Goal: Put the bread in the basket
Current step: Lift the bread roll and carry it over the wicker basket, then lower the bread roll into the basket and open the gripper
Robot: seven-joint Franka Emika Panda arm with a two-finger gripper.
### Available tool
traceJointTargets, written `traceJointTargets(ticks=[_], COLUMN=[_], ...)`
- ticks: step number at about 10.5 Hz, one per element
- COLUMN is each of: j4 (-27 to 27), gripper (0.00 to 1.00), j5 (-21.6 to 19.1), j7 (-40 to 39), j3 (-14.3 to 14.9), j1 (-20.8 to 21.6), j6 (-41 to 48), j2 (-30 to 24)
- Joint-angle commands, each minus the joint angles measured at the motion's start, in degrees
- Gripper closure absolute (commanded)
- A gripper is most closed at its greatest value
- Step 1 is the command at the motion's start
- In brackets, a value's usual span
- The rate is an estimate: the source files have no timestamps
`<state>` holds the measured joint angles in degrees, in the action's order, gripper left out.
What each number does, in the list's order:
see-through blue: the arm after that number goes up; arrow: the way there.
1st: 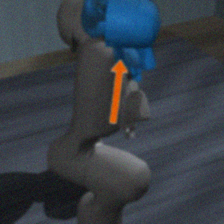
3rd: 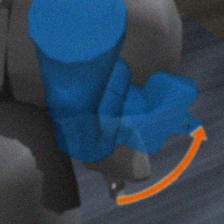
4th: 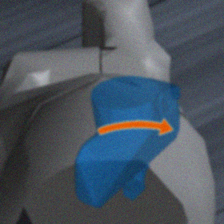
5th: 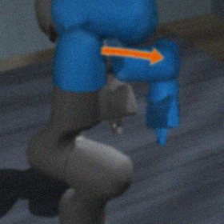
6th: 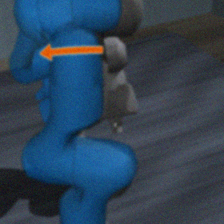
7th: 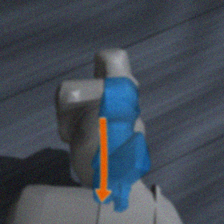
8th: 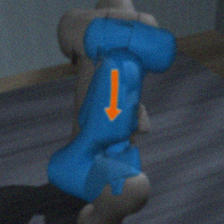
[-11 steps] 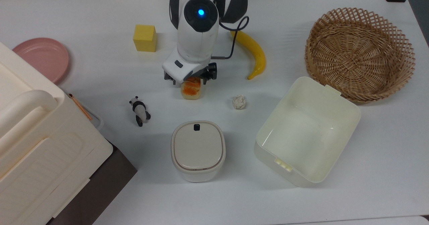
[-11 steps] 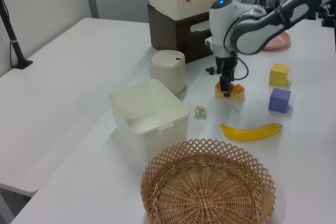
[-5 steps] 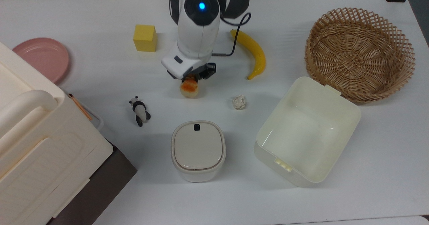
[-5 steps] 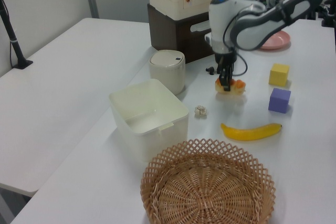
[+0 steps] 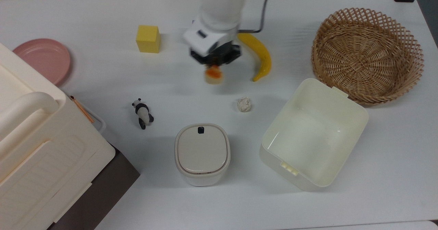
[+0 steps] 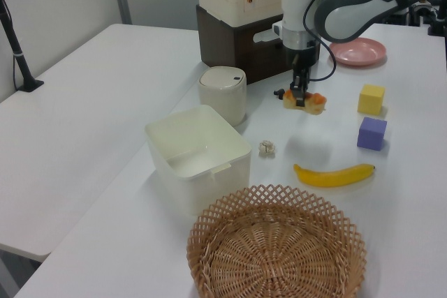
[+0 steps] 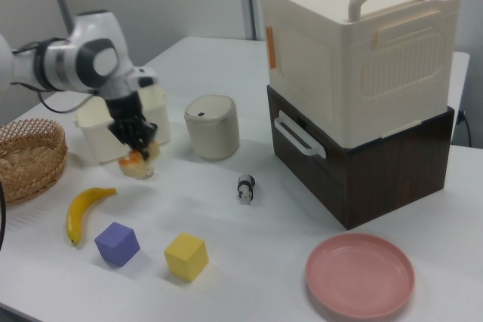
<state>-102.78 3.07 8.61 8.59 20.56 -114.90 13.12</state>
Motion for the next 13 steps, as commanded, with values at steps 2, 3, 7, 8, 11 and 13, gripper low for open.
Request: traceJointTargets(ticks=[2, 3, 7, 8, 11, 13], j4=[9.6, 11.1, 19.9, 22.1, 25.1, 25.1], gripper=[0.84, 0.84, 0.82, 0.78, 0.71, 0.48], j5=[-4.3, -4.5, -4.2, -4.0, -4.0, -3.9], j7=[7.2, 9.6, 18.9, 21.1, 24.7, 26.1], j3=[0.8, 0.6, 0.4, 0.4, 0.2, 0.3], j1=[11.6, 14.4, 26.1, 28.2, 31.6, 32.6], j6=[7.8, 7.9, 7.5, 7.0, 2.1, -0.2], j2=[0.6, 0.9, 7.8, 10.3, 17.5, 21.0])
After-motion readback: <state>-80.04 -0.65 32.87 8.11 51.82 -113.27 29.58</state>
